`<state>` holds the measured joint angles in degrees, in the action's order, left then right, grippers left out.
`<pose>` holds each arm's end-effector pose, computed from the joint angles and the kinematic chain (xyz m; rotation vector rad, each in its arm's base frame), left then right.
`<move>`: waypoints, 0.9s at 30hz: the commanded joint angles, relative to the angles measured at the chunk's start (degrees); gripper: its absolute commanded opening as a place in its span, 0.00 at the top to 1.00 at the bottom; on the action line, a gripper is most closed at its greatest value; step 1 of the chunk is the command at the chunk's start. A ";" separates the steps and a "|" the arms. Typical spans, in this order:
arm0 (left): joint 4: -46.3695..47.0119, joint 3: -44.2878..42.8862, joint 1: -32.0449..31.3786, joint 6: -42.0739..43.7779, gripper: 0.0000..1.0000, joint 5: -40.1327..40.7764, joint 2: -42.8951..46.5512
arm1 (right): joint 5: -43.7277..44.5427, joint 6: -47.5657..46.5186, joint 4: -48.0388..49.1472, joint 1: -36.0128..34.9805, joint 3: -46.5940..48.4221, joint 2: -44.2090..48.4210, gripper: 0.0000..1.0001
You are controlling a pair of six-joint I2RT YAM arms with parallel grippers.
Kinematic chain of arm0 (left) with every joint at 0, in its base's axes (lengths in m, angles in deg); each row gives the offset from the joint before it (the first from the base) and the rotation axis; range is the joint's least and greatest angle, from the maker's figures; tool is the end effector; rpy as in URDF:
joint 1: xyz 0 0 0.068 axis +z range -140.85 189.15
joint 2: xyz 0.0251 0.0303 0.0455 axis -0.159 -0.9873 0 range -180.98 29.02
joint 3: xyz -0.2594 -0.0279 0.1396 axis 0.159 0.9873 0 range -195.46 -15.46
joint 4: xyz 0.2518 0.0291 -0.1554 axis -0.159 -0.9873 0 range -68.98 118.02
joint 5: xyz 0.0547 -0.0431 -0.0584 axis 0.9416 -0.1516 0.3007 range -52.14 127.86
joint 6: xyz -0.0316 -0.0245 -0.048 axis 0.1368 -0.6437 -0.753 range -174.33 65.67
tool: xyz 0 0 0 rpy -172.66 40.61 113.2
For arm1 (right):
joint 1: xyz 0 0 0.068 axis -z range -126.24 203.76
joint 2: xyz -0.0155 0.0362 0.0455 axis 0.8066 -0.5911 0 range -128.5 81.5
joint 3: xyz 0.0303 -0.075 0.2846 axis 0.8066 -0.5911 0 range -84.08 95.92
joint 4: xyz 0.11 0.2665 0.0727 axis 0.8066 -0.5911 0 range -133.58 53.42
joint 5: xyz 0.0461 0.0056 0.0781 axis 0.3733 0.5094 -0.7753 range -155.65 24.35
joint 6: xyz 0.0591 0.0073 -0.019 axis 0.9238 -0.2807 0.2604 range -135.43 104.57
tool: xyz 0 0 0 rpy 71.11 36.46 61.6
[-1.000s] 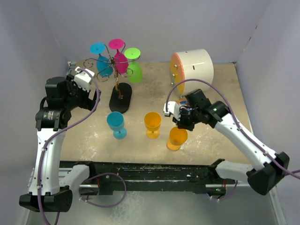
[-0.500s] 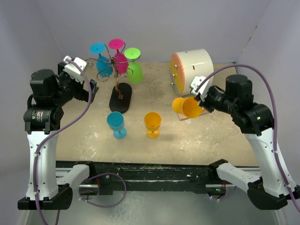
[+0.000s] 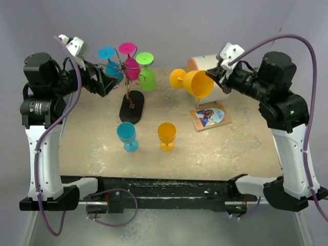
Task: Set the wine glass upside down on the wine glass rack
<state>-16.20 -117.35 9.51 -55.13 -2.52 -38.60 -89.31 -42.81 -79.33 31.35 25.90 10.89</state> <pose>0.2192 -0.0294 0.5695 0.4970 1.6695 -0.6173 0.1983 0.1026 0.6039 -0.9604 1.3187 0.2696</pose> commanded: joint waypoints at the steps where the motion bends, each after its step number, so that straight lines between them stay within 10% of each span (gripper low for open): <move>1: 6.25 -2.35 -0.02 -11.81 0.08 -5.83 -1.56 | -4.33 7.30 10.66 0.27 3.78 -1.11 1.00; 15: 18.61 -1.52 -12.31 -25.60 0.15 -6.54 -10.04 | -12.81 16.71 18.23 0.15 5.46 -4.94 1.00; 27: 20.47 -1.64 -15.72 -28.53 0.40 -6.38 -15.73 | -14.31 16.36 17.87 0.17 4.59 -5.77 1.00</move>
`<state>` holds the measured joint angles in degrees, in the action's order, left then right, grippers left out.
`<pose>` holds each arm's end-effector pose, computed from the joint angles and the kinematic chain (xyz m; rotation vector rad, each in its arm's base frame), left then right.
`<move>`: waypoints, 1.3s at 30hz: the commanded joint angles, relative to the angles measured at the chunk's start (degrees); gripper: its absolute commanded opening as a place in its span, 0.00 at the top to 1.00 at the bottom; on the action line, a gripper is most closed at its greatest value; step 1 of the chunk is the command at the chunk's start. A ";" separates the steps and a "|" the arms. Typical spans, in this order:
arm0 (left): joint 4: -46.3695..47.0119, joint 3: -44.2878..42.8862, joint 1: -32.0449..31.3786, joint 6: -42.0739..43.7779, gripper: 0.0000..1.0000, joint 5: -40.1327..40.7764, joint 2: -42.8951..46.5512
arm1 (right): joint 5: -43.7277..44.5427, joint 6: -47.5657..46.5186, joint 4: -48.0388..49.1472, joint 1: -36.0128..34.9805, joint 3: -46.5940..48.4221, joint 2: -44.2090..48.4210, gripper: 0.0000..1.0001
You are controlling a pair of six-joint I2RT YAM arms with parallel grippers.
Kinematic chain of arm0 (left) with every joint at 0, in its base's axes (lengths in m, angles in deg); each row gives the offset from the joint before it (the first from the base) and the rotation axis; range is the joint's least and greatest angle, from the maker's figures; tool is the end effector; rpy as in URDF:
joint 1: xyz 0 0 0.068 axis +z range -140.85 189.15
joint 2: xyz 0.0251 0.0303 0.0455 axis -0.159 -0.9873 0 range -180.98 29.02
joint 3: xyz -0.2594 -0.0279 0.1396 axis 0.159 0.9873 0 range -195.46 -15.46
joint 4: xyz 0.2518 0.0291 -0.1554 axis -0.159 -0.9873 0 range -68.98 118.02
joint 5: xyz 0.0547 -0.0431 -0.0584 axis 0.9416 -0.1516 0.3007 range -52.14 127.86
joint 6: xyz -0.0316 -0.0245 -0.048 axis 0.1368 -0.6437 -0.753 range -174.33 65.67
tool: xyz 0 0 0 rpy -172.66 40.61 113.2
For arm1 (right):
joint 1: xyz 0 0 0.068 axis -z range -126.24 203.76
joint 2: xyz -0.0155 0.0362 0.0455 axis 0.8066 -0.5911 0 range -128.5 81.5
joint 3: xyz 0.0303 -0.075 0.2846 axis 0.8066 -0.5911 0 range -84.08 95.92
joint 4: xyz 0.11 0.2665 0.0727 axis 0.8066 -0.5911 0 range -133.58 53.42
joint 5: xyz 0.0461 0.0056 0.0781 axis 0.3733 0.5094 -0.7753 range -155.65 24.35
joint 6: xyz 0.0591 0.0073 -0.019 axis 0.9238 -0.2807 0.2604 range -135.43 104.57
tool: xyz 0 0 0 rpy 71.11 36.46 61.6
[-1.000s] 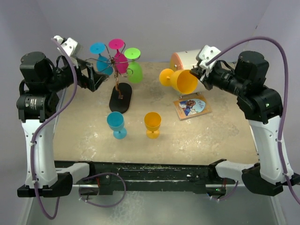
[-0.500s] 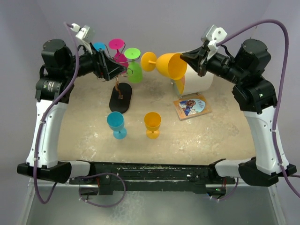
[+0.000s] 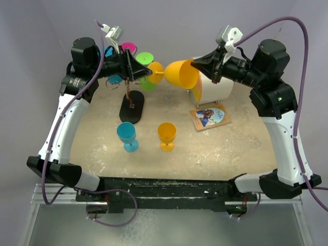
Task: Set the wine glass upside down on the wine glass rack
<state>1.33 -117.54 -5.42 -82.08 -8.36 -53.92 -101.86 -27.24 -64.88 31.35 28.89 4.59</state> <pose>0.3187 -0.1183 0.5346 0.4372 1.7656 -1.2169 0.2292 0.1250 0.6240 -0.9101 1.1799 0.6020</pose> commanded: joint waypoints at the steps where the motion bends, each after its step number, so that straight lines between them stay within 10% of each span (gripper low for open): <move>1: 2.89 -1.44 -0.89 -1.71 0.43 -0.56 -0.63 | -1.66 0.71 3.34 0.18 1.50 0.53 1.00; 24: 4.89 -1.25 -1.53 -5.83 0.99 -5.86 -3.49 | 1.34 -2.45 3.06 0.16 -2.14 0.96 1.00; 30: 4.90 -0.78 -1.52 -5.53 1.00 -5.23 -2.29 | 1.50 -3.42 2.60 0.16 -3.44 1.79 1.00; 39: 4.31 0.09 -1.37 -3.63 1.00 -3.38 0.28 | 0.90 -5.38 0.73 0.13 -4.55 3.18 0.69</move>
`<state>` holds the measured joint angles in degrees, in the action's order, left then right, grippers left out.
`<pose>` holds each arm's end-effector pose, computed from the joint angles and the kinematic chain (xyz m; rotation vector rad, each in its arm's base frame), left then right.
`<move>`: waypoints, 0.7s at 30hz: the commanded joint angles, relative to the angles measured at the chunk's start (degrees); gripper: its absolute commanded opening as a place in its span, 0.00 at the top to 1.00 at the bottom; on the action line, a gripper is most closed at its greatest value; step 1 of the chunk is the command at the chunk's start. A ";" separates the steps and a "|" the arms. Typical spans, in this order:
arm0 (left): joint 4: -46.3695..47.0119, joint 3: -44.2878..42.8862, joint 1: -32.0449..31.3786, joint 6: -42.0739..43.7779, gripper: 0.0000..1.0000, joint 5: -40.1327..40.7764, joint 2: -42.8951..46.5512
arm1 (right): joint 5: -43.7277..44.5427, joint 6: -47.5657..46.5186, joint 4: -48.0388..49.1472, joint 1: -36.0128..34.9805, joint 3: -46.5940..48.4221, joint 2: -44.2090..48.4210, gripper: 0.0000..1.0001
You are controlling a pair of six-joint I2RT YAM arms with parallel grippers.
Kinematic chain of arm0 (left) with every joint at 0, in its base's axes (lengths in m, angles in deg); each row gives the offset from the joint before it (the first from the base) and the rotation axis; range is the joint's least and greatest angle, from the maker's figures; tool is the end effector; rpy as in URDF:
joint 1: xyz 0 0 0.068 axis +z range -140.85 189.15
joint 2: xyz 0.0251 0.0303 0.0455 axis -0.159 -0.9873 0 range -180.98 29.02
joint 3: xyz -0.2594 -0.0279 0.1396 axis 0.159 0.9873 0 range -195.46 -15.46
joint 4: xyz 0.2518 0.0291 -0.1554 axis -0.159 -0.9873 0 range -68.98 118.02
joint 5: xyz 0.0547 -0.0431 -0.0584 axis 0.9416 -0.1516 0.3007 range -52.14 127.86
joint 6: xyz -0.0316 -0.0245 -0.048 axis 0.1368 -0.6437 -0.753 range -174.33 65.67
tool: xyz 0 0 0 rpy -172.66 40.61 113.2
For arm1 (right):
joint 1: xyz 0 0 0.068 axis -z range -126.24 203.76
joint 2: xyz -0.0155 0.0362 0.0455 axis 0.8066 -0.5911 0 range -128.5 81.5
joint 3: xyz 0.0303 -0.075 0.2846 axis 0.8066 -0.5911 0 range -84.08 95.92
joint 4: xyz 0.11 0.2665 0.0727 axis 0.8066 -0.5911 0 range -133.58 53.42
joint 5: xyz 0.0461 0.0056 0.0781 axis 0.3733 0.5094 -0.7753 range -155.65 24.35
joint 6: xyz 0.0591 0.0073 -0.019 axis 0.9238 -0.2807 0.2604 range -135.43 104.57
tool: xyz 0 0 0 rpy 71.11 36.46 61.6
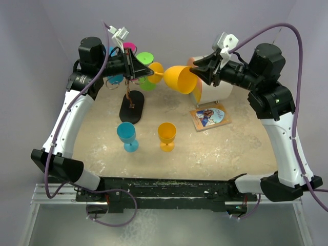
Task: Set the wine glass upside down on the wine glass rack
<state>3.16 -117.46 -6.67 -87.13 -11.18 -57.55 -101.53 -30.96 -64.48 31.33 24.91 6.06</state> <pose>0.3397 -0.1336 0.5167 0.4110 1.8318 -1.3388 0.2317 0.1259 0.6095 -0.9467 1.1839 0.5562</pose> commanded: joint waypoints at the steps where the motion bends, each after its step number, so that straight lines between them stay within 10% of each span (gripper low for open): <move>1: 2.45 0.29 -0.12 1.62 1.00 -0.20 4.22 | 0.48 -2.07 -0.03 0.19 -0.75 1.99 0.61; 8: 2.33 1.08 1.61 2.25 1.00 0.70 6.43 | -0.40 -4.11 -2.30 0.28 -1.60 4.80 0.24; 21: -1.53 1.47 5.91 12.27 1.00 4.80 12.24 | -3.43 -5.19 -3.00 7.58 -7.85 13.04 0.16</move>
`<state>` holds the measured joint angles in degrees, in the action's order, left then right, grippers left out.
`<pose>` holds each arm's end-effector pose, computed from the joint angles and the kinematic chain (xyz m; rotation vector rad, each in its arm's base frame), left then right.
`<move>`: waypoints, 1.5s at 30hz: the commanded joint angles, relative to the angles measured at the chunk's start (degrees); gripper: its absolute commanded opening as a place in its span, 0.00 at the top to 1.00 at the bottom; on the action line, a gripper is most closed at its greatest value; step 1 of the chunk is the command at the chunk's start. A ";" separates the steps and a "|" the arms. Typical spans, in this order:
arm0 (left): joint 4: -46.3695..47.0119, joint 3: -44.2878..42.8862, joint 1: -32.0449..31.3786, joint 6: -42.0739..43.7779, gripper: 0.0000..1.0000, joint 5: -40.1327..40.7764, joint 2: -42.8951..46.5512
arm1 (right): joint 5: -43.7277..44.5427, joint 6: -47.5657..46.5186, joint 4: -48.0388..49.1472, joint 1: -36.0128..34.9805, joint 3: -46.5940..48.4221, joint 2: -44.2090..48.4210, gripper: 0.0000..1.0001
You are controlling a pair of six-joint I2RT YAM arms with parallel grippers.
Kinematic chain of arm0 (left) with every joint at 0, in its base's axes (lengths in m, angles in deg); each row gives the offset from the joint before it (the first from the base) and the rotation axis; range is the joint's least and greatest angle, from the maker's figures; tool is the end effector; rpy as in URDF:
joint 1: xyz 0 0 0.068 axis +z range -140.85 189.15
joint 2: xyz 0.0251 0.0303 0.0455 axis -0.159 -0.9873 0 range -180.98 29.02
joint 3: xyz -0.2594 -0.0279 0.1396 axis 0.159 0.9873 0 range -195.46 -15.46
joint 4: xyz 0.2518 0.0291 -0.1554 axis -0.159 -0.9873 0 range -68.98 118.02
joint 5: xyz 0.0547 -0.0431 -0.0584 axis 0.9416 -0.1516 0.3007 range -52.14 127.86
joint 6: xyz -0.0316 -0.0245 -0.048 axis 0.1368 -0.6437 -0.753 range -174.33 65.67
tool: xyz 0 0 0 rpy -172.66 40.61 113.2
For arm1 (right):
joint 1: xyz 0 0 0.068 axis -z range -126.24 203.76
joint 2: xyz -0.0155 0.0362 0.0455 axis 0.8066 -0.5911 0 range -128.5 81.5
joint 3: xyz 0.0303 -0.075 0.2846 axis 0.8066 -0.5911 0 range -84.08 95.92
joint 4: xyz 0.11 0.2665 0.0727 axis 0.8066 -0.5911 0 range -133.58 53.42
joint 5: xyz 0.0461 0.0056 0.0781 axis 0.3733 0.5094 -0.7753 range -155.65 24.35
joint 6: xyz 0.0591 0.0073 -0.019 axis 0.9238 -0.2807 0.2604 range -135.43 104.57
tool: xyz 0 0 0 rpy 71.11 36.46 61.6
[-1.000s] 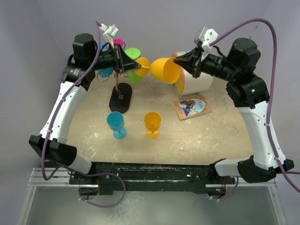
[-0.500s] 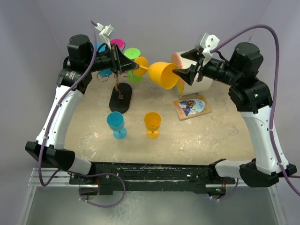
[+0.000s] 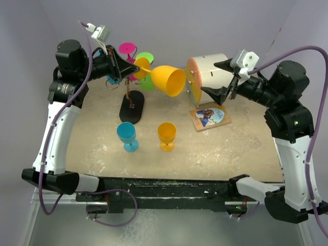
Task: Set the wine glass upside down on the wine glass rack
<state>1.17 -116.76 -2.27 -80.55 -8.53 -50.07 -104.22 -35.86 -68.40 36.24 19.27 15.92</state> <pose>0.2982 -0.0954 0.5500 0.4304 1.7064 -1.1507 0.1803 0.0881 0.6078 -0.9720 1.1503 0.4516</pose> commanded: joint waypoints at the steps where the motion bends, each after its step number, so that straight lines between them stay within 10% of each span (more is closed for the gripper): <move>1: 0.22 1.16 1.98 7.04 1.00 2.78 5.81 | 0.16 0.03 0.89 3.41 -3.25 4.40 0.15; 45: -31.40 -5.01 6.86 91.50 0.98 46.16 20.19 | 3.00 -2.62 14.06 9.63 -37.65 8.92 0.11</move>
<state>-31.11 -122.90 4.26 4.15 33.19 -29.20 -99.71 -39.07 -59.81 45.60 -17.45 23.28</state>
